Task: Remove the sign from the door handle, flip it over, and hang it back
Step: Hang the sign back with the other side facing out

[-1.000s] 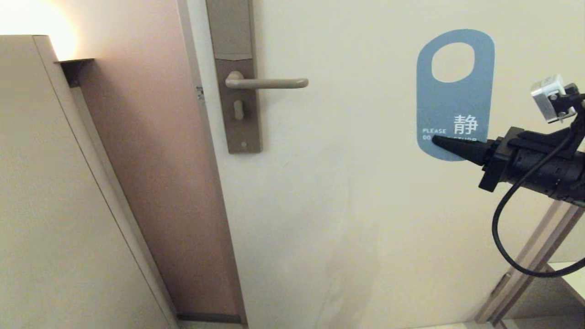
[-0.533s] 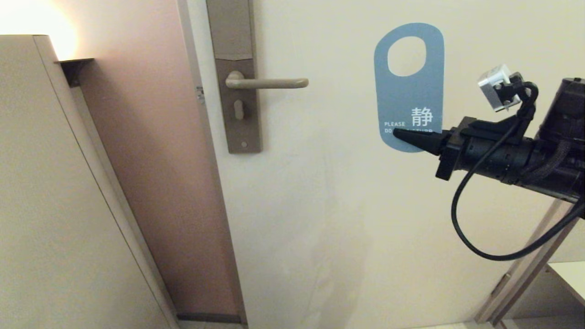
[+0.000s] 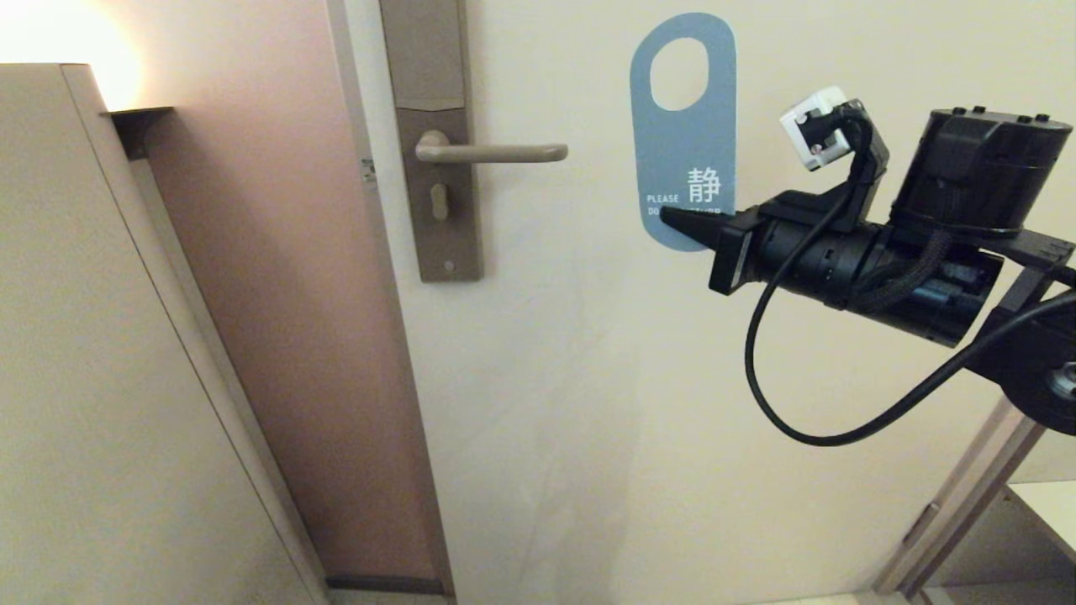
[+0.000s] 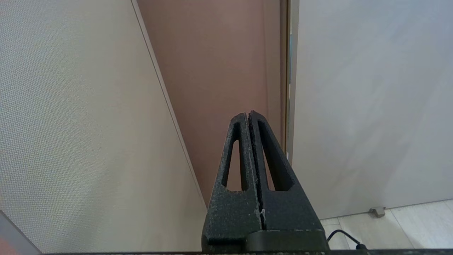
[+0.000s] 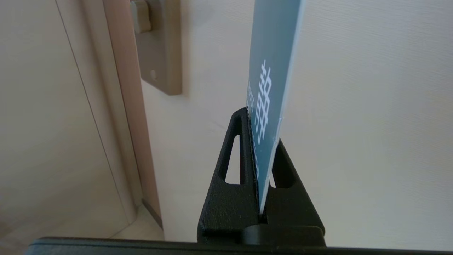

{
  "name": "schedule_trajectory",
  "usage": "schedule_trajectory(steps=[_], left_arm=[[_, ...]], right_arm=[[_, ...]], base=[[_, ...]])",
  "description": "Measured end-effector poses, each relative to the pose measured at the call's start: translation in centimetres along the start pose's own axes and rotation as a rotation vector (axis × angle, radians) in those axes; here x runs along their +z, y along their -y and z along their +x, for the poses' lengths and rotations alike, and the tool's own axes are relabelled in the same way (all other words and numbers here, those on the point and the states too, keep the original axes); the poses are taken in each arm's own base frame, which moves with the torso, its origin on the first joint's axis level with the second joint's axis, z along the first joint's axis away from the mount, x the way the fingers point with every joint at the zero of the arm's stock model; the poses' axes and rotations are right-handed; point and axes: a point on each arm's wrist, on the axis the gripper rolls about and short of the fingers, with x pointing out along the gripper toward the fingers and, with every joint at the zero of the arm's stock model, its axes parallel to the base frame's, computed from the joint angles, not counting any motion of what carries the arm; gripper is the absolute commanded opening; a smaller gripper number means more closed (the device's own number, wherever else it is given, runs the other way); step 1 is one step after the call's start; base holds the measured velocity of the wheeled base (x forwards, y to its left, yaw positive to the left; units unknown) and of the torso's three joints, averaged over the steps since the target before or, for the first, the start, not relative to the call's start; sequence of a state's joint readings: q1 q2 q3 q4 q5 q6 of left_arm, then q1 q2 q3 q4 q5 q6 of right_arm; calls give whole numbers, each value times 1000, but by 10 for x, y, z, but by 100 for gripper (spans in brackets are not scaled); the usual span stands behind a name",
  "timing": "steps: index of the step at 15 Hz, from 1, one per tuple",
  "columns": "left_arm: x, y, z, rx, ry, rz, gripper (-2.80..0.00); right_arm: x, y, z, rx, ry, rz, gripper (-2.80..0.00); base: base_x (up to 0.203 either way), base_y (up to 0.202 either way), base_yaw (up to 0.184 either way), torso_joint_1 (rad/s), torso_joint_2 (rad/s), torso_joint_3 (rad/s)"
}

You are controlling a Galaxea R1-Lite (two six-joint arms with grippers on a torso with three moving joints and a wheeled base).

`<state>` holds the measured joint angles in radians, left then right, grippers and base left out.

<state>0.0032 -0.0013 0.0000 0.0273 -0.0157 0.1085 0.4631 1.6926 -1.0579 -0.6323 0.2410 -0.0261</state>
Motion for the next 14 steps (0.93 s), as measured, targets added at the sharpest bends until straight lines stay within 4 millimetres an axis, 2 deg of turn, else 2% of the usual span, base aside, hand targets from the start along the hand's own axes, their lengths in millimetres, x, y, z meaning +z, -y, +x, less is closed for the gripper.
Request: schedule_trajectory(steps=[4,6,14], left_arm=[[0,0,0,-1,0,0,-280],[0,0,0,0,0,0,-280],[0,0,0,0,0,0,-280]], right_arm=[[2,-29,7,32,-17,3,-280],[1,-37,10,54,-19,0,-280],[-10,-37,35,-11,-8,-1,-280]], base=[[0,0,0,0,0,0],[0,0,0,0,0,0],[0,0,0,0,0,0]])
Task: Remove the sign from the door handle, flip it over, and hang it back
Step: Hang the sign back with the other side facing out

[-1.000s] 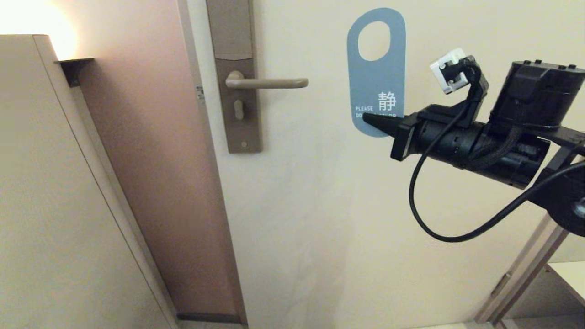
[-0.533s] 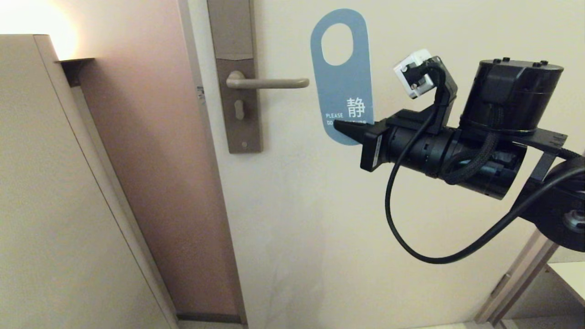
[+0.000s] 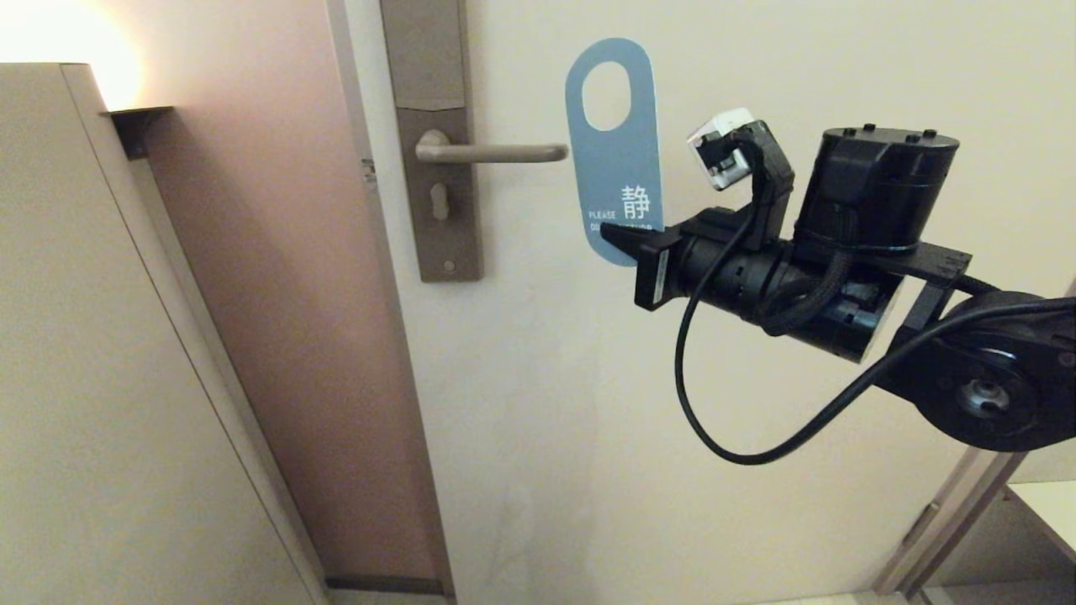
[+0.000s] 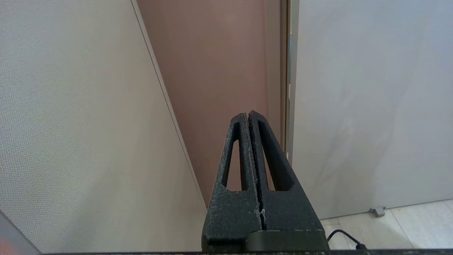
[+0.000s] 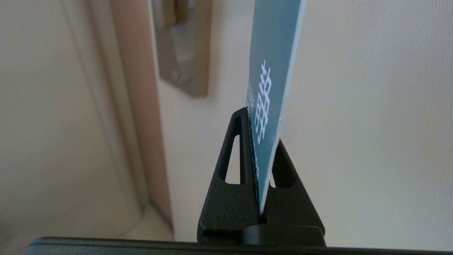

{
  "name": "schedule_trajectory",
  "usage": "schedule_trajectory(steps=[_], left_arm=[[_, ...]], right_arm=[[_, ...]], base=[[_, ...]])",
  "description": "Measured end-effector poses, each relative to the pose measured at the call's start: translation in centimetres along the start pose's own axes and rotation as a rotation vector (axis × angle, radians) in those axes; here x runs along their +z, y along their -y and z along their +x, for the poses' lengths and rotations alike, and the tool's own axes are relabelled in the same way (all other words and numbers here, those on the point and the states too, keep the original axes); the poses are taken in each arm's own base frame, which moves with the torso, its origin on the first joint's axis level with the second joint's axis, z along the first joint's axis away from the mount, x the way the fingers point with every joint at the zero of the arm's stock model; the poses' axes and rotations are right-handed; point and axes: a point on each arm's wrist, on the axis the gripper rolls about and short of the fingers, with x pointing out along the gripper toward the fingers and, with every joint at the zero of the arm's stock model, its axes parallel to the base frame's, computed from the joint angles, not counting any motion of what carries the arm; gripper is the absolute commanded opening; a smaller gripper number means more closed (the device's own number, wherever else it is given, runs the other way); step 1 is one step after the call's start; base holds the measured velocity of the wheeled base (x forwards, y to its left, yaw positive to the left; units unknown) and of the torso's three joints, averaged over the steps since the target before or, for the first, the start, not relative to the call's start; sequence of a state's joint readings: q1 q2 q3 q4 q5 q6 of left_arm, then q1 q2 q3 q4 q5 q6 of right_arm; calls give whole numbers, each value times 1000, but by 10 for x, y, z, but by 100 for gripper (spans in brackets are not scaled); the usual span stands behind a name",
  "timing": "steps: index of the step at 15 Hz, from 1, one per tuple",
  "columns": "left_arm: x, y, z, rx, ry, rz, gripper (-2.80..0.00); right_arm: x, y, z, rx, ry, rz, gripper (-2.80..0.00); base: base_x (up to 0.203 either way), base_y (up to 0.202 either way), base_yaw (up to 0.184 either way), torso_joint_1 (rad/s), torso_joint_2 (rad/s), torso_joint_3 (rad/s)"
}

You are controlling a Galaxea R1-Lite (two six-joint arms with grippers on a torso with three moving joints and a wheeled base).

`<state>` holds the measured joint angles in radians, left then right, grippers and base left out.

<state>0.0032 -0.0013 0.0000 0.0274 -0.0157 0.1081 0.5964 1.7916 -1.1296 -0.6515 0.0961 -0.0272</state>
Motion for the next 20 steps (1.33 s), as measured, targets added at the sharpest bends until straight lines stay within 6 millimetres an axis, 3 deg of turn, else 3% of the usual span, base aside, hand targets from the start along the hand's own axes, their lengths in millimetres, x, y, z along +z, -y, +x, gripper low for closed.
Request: schedule_trajectory(steps=[7,20], left_arm=[[0,0,0,0,0,0,-280],[0,0,0,0,0,0,-280]], right_arm=[[-12,4,24,-54,50,-4,-280],[-47,5,46,-50,-17,0,-280]], base=[[0,0,0,0,0,0],[0,0,0,0,0,0]])
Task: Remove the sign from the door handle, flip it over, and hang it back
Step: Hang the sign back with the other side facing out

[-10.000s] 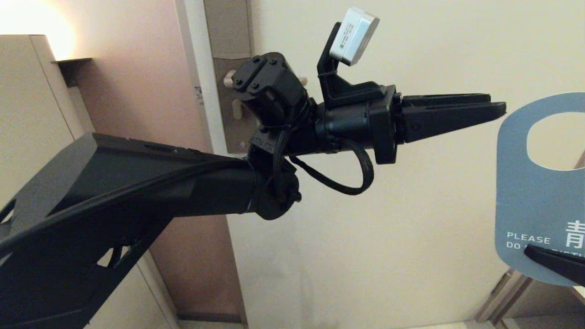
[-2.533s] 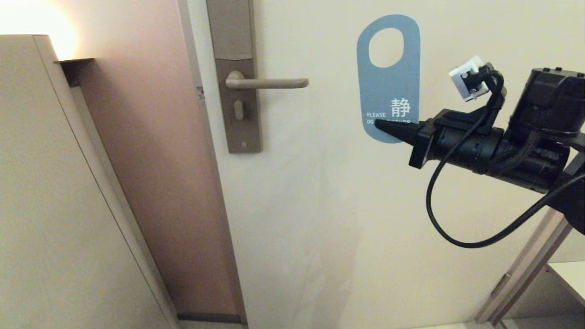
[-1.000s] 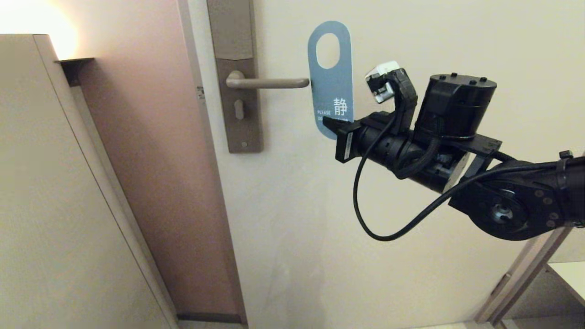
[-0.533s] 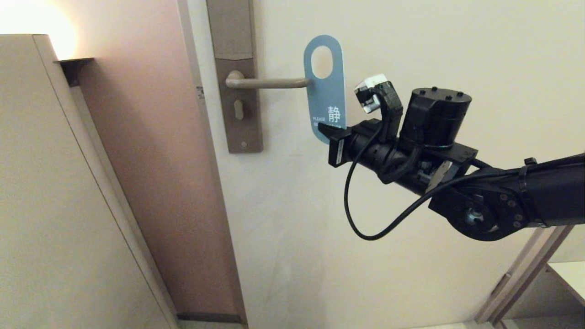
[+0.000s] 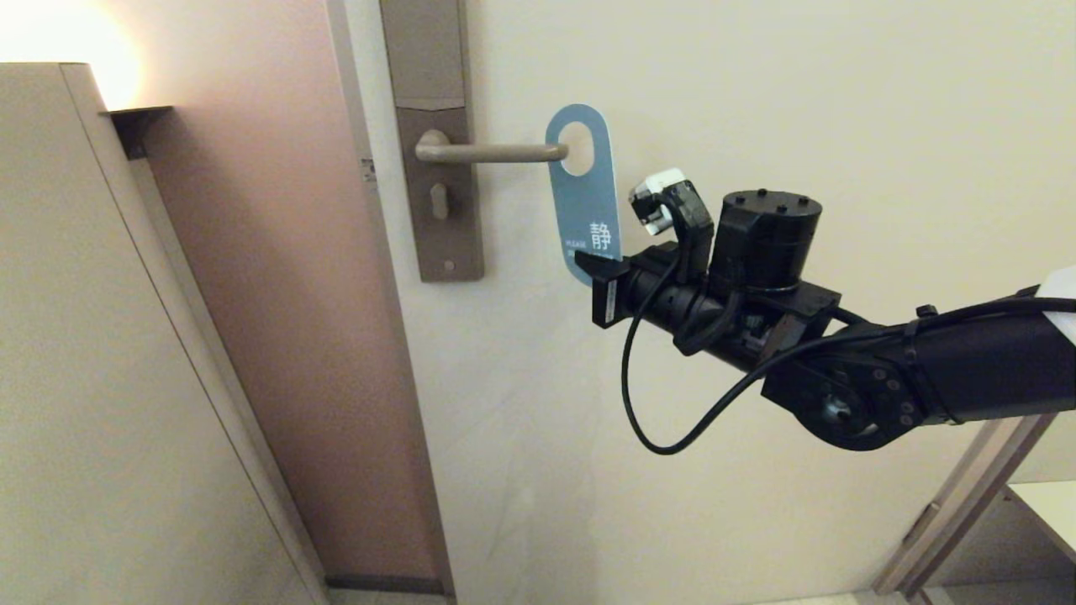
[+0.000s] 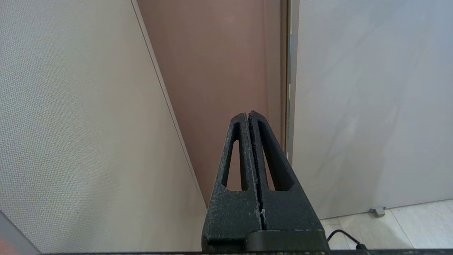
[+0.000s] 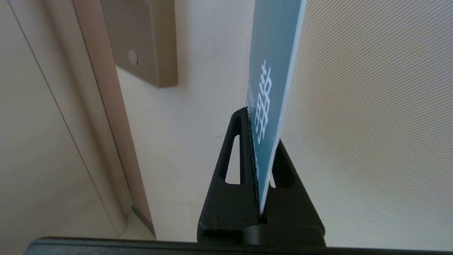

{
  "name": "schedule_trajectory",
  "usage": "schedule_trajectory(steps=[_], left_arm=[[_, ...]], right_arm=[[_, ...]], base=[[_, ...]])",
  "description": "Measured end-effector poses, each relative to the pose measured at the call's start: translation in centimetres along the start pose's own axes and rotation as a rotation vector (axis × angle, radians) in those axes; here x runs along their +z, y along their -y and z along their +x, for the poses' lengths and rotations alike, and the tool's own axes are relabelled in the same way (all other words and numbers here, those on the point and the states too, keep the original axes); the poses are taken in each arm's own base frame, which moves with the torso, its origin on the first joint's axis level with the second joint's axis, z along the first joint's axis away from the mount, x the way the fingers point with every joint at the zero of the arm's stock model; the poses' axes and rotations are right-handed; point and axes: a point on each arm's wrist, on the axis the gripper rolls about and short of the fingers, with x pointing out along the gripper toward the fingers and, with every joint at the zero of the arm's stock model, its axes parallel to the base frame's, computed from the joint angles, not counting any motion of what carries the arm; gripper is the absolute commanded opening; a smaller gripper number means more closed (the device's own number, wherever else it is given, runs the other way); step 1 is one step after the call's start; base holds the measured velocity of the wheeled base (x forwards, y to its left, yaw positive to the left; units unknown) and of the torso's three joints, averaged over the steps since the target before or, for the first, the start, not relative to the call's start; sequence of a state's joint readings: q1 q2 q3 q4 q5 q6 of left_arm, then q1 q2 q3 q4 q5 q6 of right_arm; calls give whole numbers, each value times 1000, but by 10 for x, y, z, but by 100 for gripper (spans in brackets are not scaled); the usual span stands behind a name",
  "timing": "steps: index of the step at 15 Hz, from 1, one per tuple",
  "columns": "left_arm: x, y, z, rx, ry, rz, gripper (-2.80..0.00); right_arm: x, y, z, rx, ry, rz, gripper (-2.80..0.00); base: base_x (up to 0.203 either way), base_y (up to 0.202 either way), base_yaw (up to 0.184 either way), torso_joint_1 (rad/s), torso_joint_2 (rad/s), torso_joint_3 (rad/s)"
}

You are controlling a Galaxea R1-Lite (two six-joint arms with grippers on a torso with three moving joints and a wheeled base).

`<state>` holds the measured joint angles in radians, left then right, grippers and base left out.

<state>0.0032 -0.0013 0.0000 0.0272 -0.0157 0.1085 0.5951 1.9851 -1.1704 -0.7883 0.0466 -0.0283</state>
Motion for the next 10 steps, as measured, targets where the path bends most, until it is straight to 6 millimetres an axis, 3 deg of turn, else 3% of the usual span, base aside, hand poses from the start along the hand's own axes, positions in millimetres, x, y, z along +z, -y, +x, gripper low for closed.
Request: schedule_trajectory(steps=[4,10], left_arm=[[0,0,0,0,0,0,-280],[0,0,0,0,0,0,-280]], right_arm=[[-2,-9,3,25,-3,-2,-280],[8,-45,7,117,34,-4,-280]], base=[[0,0,0,0,0,0],[0,0,0,0,0,0]])
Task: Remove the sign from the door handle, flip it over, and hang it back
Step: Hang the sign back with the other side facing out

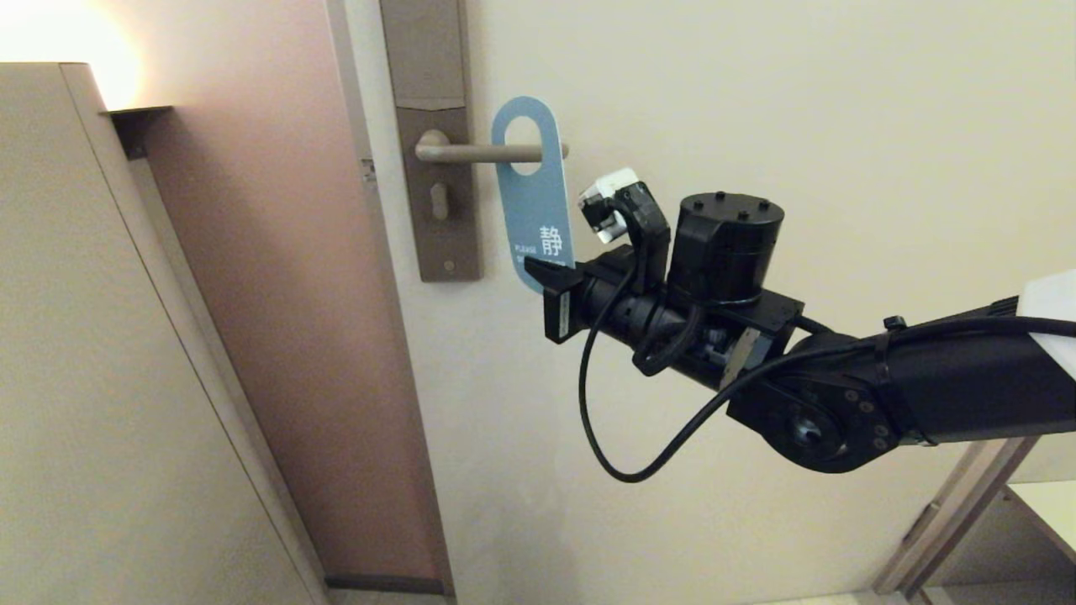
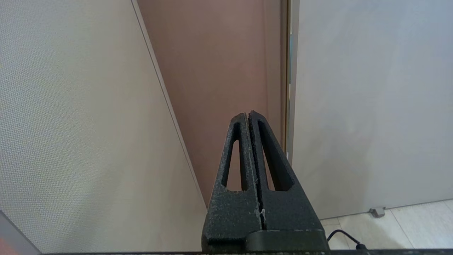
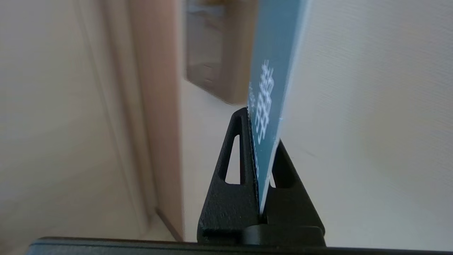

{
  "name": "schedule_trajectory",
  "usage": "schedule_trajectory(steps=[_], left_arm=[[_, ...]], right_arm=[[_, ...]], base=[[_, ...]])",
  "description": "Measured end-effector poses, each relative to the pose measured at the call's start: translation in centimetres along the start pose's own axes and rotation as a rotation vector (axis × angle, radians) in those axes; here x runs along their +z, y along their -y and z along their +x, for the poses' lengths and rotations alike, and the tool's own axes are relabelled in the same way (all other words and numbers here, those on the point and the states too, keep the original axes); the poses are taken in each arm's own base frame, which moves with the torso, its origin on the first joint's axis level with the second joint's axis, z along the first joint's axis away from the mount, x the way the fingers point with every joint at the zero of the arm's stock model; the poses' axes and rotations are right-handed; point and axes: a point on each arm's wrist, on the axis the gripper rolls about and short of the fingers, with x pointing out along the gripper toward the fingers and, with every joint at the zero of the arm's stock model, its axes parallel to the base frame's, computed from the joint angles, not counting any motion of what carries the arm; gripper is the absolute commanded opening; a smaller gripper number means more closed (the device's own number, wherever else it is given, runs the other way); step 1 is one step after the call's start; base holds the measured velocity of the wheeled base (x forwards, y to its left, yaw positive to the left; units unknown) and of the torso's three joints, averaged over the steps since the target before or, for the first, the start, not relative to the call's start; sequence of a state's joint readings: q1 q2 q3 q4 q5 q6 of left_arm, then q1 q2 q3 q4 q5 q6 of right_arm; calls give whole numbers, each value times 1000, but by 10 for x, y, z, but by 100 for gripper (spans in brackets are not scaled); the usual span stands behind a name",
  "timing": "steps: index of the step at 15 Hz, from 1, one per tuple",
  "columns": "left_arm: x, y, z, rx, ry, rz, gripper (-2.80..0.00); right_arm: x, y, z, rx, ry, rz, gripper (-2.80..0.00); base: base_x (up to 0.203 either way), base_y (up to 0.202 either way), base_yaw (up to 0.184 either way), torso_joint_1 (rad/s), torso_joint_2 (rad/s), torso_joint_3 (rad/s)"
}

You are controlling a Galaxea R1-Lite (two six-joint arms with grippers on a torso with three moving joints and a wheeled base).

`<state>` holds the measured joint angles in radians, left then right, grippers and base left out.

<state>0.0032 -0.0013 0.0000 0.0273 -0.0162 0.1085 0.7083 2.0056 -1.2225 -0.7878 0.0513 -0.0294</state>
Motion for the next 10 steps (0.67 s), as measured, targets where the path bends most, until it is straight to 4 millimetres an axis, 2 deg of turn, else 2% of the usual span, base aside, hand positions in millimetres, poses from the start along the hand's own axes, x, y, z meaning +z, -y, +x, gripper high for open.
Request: schedule_trajectory(steps=[3,7,8,9,10], left_arm=[[0,0,0,0,0,0,-280],[0,0,0,0,0,0,-280],[0,0,0,0,0,0,-280],[0,0,0,0,0,-1,-280],[0,0,0,0,0,-1,-280]], right_arm=[[0,-12,5,32,6,-8,-280],[-4,-14,8,37,-1,-11,-280],[-5,-15,8,38,-3,-11,-37],[-6,-15,9,38,-5,-12,0],[-7,-14,9,38,-7,-11,0]], base=[[0,0,0,0,0,0],[0,0,0,0,0,0],[0,0,0,0,0,0],[0,0,0,0,0,0],[0,0,0,0,0,0]])
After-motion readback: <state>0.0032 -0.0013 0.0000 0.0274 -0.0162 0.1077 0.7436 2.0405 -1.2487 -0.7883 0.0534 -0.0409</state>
